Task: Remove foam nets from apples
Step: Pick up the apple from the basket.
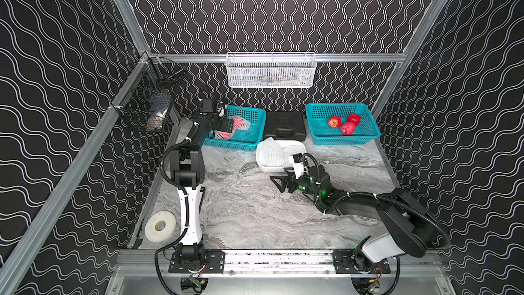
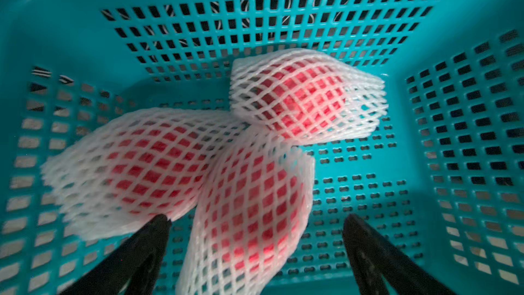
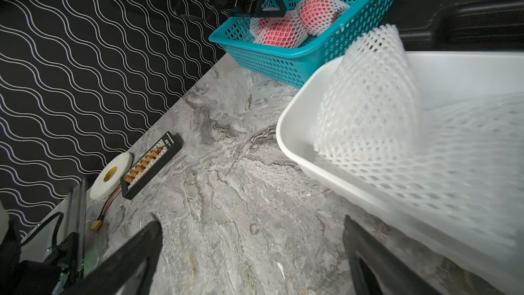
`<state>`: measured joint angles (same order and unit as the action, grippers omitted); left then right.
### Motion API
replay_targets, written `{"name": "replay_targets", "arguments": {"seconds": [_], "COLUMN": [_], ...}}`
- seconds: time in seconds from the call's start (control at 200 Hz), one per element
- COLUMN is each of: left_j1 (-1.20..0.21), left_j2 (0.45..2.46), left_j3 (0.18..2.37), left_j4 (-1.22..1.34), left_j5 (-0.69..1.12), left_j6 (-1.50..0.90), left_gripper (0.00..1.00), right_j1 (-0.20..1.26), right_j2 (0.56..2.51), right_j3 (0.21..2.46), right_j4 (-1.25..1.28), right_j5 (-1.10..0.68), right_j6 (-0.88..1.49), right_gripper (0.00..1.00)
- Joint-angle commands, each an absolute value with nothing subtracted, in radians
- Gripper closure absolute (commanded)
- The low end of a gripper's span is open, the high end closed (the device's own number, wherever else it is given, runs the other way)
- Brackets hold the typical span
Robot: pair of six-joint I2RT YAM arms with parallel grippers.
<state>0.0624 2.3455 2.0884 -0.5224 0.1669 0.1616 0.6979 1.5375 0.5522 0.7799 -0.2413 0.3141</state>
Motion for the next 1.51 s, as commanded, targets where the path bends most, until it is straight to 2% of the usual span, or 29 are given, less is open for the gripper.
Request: {"name": "replay_targets", "arguments": {"seconds": [0.0, 0.23, 0.485, 0.651, 0.981, 1.046, 1.081, 1.136, 1.201, 1.266, 1.501], "left_j1": [0.066, 0.066, 0.065, 0.066, 0.065, 0.066, 0.065, 0.066, 0.066, 0.066, 0.061], "left_j2": [2.378, 2.453, 2.457, 2.416, 2.376, 2.392, 2.405, 2.417, 2.414, 2.405, 2.414], "left_j3": [2.104, 2.173, 2.134, 2.078, 2.026, 2.039, 2.059, 2.081, 2.071, 2.05, 2.043], "left_j4": [-0.479, -0.482, -0.44, -0.422, -0.405, -0.415, -0.436, -0.456, -0.451, -0.428, -0.442], "left_j5": [0.208, 0.209, 0.265, 0.27, 0.265, 0.267, 0.265, 0.268, 0.282, 0.279, 0.257], "left_j6": [0.21, 0.211, 0.201, 0.199, 0.184, 0.184, 0.184, 0.185, 0.188, 0.184, 0.187], "left_gripper": [0.01, 0.01, 0.01, 0.1, 0.12, 0.08, 0.01, 0.01, 0.08, 0.12, 0.14], "right_j1": [0.702, 0.706, 0.706, 0.706, 0.706, 0.706, 0.706, 0.706, 0.706, 0.706, 0.706], "right_j2": [1.561, 1.572, 1.591, 1.605, 1.62, 1.621, 1.622, 1.624, 1.627, 1.63, 1.64], "right_j3": [0.564, 0.571, 0.584, 0.594, 0.599, 0.604, 0.604, 0.603, 0.605, 0.606, 0.609], "right_j4": [0.87, 0.868, 0.852, 0.839, 0.839, 0.832, 0.829, 0.833, 0.832, 0.833, 0.839], "right_j5": [-0.266, -0.272, -0.263, -0.259, -0.265, -0.267, -0.267, -0.268, -0.267, -0.268, -0.276], "right_j6": [0.333, 0.342, 0.356, 0.363, 0.373, 0.373, 0.373, 0.374, 0.376, 0.377, 0.39], "right_gripper": [0.0, 0.0, 0.0, 0.0, 0.0, 0.0, 0.0, 0.0, 0.0, 0.0, 0.0]}}
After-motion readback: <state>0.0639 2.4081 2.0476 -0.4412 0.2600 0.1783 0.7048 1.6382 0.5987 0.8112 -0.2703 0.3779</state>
